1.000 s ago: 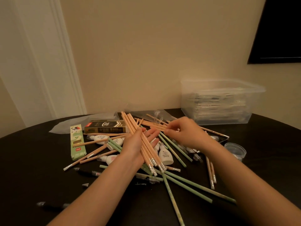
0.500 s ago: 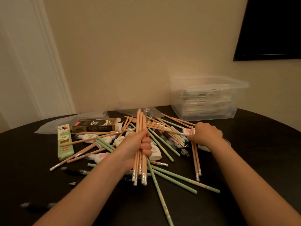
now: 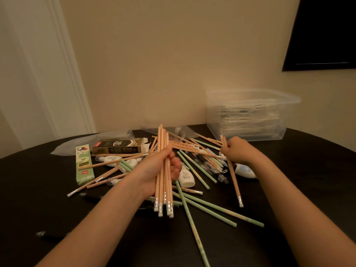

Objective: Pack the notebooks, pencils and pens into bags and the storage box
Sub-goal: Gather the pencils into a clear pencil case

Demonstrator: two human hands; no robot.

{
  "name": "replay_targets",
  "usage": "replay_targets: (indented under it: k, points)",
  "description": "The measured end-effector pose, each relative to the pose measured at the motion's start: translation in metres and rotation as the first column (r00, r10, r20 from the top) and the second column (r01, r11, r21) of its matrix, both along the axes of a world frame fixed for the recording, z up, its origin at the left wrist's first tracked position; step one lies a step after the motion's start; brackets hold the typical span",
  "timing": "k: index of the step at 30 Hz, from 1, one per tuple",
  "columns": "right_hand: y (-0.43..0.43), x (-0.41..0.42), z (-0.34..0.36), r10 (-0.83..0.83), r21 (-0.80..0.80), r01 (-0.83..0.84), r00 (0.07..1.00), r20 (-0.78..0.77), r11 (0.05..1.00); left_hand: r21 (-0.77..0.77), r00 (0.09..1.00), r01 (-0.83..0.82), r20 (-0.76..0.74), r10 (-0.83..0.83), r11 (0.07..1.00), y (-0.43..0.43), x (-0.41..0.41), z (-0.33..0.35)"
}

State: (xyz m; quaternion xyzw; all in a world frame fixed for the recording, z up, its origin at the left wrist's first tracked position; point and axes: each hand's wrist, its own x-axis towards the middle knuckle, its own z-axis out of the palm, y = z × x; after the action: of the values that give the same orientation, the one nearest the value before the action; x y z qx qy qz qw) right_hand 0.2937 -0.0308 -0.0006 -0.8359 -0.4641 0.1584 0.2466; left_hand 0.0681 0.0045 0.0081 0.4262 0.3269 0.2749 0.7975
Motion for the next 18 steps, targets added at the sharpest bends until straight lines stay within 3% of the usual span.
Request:
replay_targets:
  k: [3,8,13,18]
  points:
    - [-0.001,-0.032,0.018,0.216,0.094,-0.201,0.958,-0.188,0.975,0.053,0.999,-0.033,-0.013,0.034,0.998,-0.002,-0.004,0.0]
    - [0.014,-0.079,0.029,0.484,0.253,-0.413,0.764,-0.428,0.875,0.027,1.0,-0.001,0.021,0.0,1.0,-0.003,-0.013,-0.009]
    - [0.035,-0.111,0.017,0.566,0.334,-0.459,0.706,-0.426,0.824,0.06,0.996,-0.092,0.017,0.091,0.994,0.0,-0.025,-0.016]
    - [0.045,-0.126,0.011,0.557,0.365,-0.442,0.764,-0.326,0.819,-0.003,0.991,-0.128,0.037,0.128,0.992,0.007,-0.029,-0.017]
